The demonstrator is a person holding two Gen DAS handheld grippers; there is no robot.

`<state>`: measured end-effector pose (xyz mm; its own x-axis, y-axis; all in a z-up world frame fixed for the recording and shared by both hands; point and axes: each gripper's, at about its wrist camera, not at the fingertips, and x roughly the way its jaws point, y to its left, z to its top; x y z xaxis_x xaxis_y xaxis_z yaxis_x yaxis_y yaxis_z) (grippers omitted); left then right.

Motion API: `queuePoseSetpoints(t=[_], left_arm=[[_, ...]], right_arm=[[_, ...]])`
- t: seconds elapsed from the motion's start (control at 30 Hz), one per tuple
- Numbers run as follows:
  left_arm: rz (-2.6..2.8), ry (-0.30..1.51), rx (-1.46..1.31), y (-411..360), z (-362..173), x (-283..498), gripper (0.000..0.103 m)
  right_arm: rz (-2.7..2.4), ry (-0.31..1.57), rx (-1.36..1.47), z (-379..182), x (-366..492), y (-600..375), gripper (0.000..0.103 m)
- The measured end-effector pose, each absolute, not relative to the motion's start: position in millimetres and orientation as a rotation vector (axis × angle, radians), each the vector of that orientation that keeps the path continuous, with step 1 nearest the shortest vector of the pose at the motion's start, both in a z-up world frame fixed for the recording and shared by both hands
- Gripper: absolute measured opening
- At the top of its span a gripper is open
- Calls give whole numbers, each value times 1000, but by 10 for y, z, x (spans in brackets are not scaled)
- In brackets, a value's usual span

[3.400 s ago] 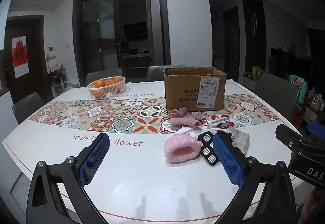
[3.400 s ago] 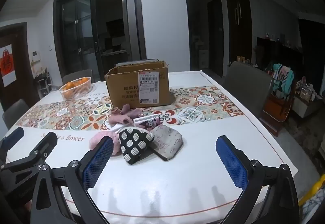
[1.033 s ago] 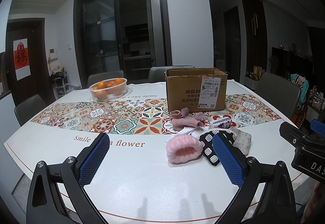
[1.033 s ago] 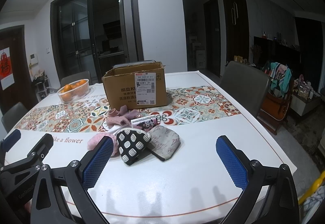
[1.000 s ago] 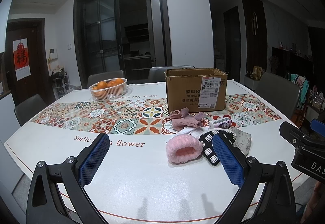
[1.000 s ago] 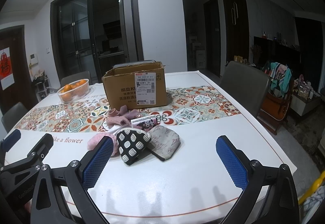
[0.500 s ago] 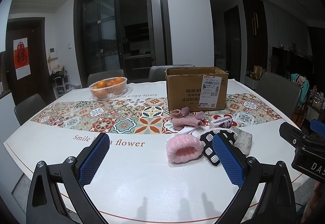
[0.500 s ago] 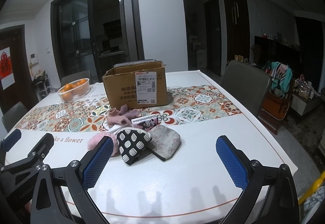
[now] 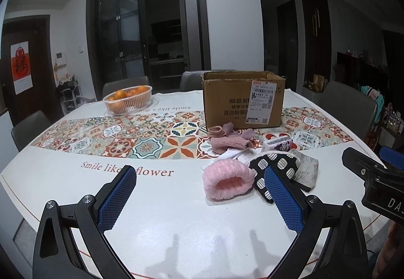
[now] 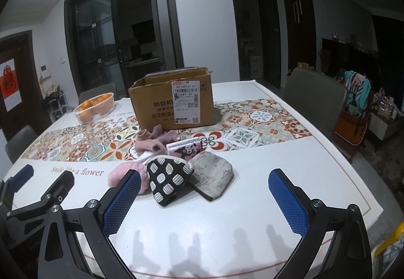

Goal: Organize soft objects
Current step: 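Grasp the pink fuzzy headband with the left tool while the right tool grasps the black dotted pouch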

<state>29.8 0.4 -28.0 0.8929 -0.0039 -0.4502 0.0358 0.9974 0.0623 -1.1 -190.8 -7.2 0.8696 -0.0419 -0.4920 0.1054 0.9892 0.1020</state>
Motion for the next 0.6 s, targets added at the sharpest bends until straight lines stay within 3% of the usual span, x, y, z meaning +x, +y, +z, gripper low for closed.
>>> queuePoseSetpoints(t=[0.37, 0.6], left_arm=[[-16, 532, 110, -5, -522, 658, 102], [-23, 580, 128, -14, -684, 864, 95]], right_arm=[[-13, 564, 148, -268, 412, -1866, 94], [18, 638, 190, -468, 686, -1854, 87]])
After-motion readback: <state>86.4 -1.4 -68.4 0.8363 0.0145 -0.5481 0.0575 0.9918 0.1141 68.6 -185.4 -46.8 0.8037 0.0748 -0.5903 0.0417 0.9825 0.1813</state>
